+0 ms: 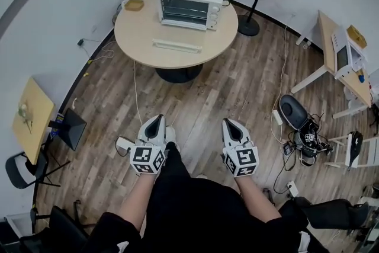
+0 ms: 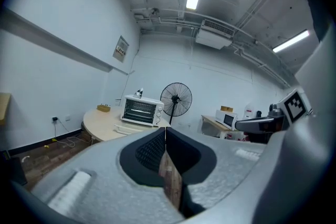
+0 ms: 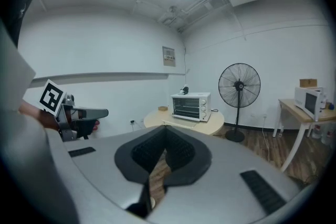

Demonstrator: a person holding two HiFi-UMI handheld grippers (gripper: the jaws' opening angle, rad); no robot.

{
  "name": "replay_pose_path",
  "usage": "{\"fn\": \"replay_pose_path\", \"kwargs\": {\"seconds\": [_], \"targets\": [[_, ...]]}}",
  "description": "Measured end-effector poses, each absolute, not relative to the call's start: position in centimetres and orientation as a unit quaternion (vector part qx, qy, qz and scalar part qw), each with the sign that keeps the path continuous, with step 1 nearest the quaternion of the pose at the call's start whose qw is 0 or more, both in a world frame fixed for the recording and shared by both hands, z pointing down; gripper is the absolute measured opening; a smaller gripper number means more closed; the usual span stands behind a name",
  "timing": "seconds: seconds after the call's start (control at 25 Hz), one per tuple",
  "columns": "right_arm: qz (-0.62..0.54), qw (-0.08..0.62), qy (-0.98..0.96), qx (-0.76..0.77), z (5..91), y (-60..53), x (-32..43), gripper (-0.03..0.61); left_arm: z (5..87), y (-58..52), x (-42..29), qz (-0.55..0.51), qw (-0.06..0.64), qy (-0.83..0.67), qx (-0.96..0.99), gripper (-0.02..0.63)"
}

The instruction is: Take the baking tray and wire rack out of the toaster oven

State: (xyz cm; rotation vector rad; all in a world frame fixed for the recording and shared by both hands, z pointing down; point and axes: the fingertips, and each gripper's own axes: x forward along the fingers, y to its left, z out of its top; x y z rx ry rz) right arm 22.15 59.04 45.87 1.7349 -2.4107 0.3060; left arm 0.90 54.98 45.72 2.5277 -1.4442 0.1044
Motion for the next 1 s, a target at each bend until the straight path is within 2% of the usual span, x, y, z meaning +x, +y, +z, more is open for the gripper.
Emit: {"fn": "replay_pose_path", "kwargs": {"seconds": [0.12,0.48,0.72,1.0], "targets": [[0.105,0.069,-0.809,0.575,45.3,54.9,21.6,0.000,45.7,50.4,0.6,0.030,0.121,-0.490,0.863,0.018],[0.105,0.121,-0.804,0.572,45.3,41.3,16.4,0.000,45.3,36.5,-3.2,0.012,0.171,-0.473,0.864,0.020],[0.103,0.102,-0.804,0.576,42.8,33.9,13.1,0.000,43.9,29.7,-5.4,0.004,0.166,-0.458,0.873,0.018],[0.103,0.113,-0.804,0.575,42.9,28.4,10.0,0.000,43.6,24.6,-9.3,-0.014,0.170,-0.454,0.874,0.020]]}}
